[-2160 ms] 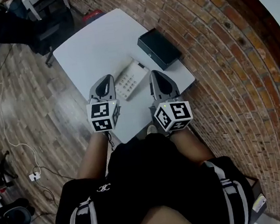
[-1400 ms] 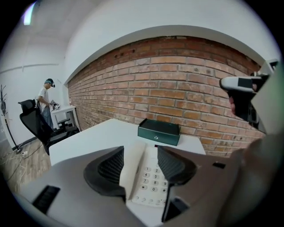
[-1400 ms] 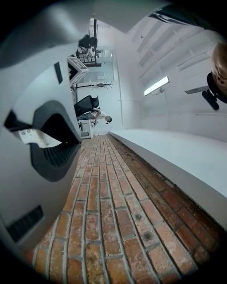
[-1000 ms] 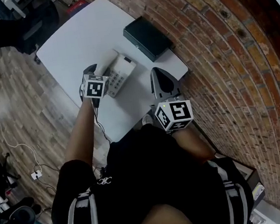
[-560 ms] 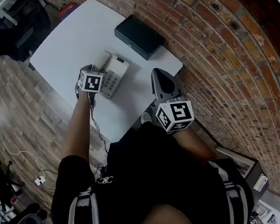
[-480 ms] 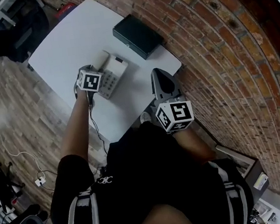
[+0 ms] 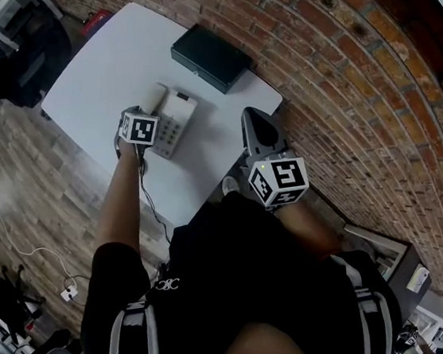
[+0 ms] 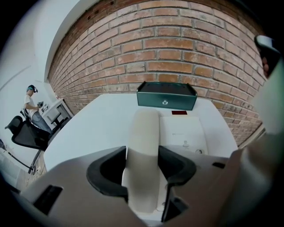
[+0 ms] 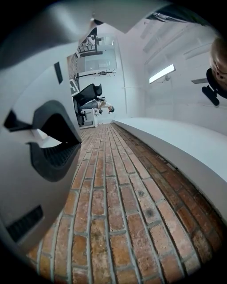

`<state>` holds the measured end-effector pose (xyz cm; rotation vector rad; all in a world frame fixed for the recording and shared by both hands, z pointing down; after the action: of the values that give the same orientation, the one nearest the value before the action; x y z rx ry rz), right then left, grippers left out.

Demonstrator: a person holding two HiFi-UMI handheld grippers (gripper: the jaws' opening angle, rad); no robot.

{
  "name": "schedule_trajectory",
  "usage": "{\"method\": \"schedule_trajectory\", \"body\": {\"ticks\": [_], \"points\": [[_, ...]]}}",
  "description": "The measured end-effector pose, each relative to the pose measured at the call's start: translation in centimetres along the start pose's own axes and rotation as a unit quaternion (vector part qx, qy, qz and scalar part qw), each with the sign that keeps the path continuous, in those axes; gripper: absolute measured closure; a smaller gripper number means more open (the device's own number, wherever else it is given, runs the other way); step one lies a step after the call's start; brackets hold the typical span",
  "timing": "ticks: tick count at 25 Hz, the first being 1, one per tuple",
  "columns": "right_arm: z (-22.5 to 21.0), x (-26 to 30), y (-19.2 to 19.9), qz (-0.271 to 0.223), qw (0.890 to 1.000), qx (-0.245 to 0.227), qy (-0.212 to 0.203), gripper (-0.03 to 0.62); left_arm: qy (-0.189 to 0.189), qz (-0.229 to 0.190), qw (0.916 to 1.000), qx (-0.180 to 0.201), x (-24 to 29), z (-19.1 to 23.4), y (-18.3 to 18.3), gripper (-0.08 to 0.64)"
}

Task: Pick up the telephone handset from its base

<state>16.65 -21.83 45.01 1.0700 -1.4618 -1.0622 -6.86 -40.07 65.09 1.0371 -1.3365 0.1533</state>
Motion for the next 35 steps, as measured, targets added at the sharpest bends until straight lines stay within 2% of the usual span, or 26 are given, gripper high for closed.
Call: {"method": "schedule_trajectory", "body": {"ticks": [5, 13, 21, 28, 35], "points": [[0.1, -0.2, -0.2, -0.001, 1.0, -0.002, -0.004, 0.594, -0.021, -0.018, 0.9996, 0.008, -0.5, -0.1, 0.0, 0.345], [0.8, 0.1, -0.3, -0.004, 1.0, -0.006, -0.027, 0.594, -0.032, -0.042, 0.9986, -0.008, -2.8, 0.3, 0.3, 0.347], [2.1, 0.7, -1.1, -0.015, 0.998, -0.009, -0.066, 0.594, -0.061, -0.085, 0.9933, -0.049, -6.8, 1.3, 0.3, 0.348], [3.7, 1.8, -2.3, -0.034, 0.993, -0.005, -0.113, 0.594, -0.086, -0.136, 0.9817, -0.101, -11.0, 1.0, -0.2, 0.348], [6.1, 3.0, -2.8, -0.039, 0.986, -0.015, -0.164, 0.595, -0.119, -0.191, 0.9634, -0.146, -16.6, 0.0, 0.1, 0.348]]}}
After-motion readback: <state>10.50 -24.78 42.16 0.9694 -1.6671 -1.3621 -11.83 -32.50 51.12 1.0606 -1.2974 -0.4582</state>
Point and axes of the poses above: the fingertips, and each gripper's own axes: x forward along the fingers, z to its left, y out of its underside, the point moved 5 cm from there along -x, backward along the fingers
